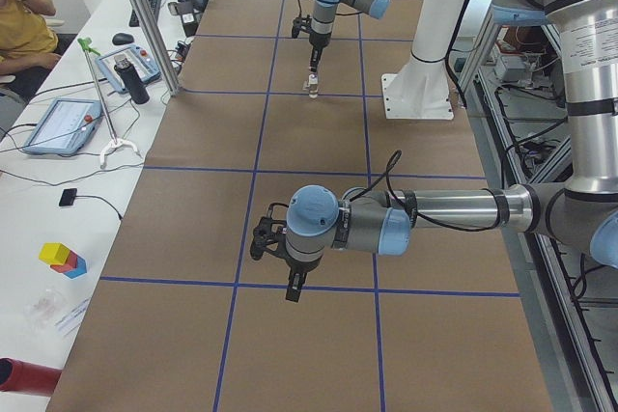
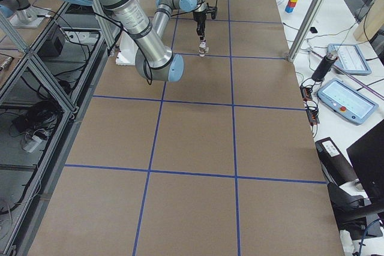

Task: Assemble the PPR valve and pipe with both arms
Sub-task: 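Lower the pipe fitting onto the valve top with the right gripper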

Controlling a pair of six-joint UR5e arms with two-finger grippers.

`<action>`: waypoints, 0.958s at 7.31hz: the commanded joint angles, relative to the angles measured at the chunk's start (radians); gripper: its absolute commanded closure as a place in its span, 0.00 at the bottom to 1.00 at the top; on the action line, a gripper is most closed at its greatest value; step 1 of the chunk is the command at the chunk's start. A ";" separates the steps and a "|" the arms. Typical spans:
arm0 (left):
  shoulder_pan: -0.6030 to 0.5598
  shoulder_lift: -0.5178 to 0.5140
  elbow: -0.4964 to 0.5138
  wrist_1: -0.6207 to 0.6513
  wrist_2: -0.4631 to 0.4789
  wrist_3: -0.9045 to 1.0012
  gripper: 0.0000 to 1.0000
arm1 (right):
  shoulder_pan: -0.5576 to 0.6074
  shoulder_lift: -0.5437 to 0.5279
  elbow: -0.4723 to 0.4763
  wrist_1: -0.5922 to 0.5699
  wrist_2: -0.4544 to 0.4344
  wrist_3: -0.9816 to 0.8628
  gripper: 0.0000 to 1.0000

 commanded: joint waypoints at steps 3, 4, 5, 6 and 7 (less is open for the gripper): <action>0.002 0.000 0.001 0.000 0.000 0.000 0.00 | 0.002 0.000 -0.003 0.001 -0.007 -0.004 1.00; 0.002 0.000 0.001 0.000 0.000 0.000 0.00 | 0.002 0.000 -0.003 0.004 -0.007 -0.004 1.00; 0.002 0.000 0.001 0.000 0.000 0.000 0.00 | 0.000 -0.006 -0.009 0.044 -0.007 -0.002 1.00; 0.002 0.000 0.001 0.001 0.000 0.000 0.00 | 0.000 -0.004 -0.035 0.067 -0.007 -0.002 1.00; 0.000 0.000 0.001 0.000 0.000 0.000 0.00 | 0.000 -0.004 -0.039 0.072 -0.013 -0.004 1.00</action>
